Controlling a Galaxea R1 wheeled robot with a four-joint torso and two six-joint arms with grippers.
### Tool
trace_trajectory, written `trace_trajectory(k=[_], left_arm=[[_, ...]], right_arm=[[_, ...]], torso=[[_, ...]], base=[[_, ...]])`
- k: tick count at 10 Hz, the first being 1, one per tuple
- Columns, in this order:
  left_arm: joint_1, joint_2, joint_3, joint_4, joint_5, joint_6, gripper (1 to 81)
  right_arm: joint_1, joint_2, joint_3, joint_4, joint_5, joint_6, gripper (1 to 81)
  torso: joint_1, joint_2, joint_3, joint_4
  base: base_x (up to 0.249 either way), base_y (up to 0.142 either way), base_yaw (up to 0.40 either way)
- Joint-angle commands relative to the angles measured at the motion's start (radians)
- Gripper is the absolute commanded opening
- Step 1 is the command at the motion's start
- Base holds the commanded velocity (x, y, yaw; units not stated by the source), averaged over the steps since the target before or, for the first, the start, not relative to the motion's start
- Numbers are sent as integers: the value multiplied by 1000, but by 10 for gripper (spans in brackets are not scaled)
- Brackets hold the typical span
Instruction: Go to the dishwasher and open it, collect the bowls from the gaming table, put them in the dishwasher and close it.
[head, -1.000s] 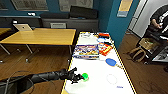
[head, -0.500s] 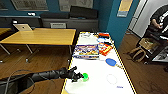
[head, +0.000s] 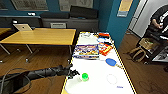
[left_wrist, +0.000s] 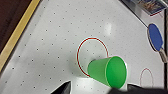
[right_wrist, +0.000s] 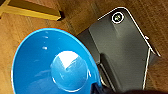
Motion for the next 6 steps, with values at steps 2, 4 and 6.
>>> trace_trajectory(k=[2, 4, 6], left_arm=[[-166, 46, -35, 8, 30, 2, 811], [-183, 86, -58, 10, 32, 2, 811], [-194, 126, -75, 10, 66, 4, 811]], right_arm=[[43, -27, -4, -10, -80, -2, 10], [43, -27, -9, -10, -80, -2, 10], [43, -27, -9, -10, -82, -2, 10]], torso=[[0, 0, 0, 0], [0, 0, 0, 0], [0, 0, 0, 0]], base=[[0, 0, 0], [0, 0, 0], [0, 0, 0]])
